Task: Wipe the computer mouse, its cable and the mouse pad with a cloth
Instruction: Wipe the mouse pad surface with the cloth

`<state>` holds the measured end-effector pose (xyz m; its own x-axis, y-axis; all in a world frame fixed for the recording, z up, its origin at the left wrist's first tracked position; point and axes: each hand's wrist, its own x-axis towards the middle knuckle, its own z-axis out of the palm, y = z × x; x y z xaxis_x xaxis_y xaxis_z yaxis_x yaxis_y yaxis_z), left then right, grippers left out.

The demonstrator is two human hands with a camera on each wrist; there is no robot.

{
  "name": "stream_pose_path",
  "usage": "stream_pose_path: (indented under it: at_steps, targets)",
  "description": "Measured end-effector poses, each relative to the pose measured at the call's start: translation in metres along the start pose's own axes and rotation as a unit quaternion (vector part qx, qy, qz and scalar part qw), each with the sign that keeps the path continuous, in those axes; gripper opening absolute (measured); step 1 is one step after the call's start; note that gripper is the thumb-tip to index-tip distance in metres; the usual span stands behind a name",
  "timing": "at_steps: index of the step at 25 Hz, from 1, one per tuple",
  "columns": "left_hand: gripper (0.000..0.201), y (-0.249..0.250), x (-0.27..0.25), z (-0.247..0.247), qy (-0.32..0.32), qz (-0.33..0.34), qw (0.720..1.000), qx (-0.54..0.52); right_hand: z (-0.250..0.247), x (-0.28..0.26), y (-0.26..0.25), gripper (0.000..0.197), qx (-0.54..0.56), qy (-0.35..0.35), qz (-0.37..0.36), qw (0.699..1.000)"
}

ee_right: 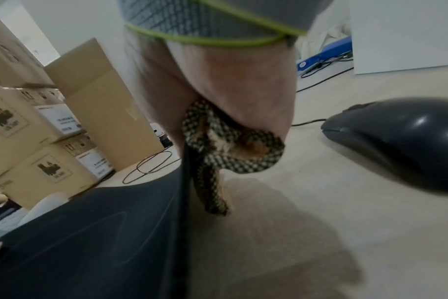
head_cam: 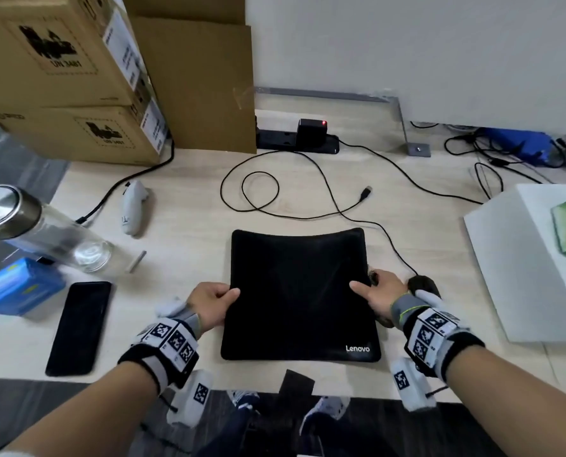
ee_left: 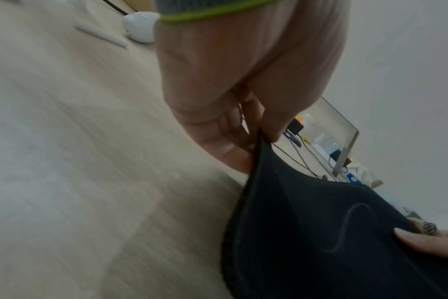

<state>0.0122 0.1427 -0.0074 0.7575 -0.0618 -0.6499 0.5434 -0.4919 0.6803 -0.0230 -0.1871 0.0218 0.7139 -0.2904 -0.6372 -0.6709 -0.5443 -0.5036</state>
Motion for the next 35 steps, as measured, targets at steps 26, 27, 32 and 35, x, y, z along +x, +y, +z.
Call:
stream_pose_path:
  at_steps: [26, 27, 32, 35]
  targets:
    - [0.061, -0.051, -0.01, -0.019, 0.018, 0.189, 0.877, 0.442, 0.143, -0.014, -0.036, 0.056, -0.288, 0.053, -0.357, 0.887]
    - [0.061, -0.05, -0.007, -0.023, 0.025, 0.191, 0.877, 0.44, 0.142, -0.013, -0.043, 0.048, -0.243, 0.05, -0.338, 0.908]
    - [0.059, -0.044, 0.006, -0.036, 0.041, 0.204, 0.879, 0.43, 0.142, -0.006, -0.092, 0.019, 0.092, -0.069, -0.109, 0.987]
    - [0.055, -0.046, 0.006, -0.042, 0.028, 0.246, 0.875, 0.416, 0.137, 0.0, -0.086, 0.033, -0.052, 0.053, -0.136, 0.988]
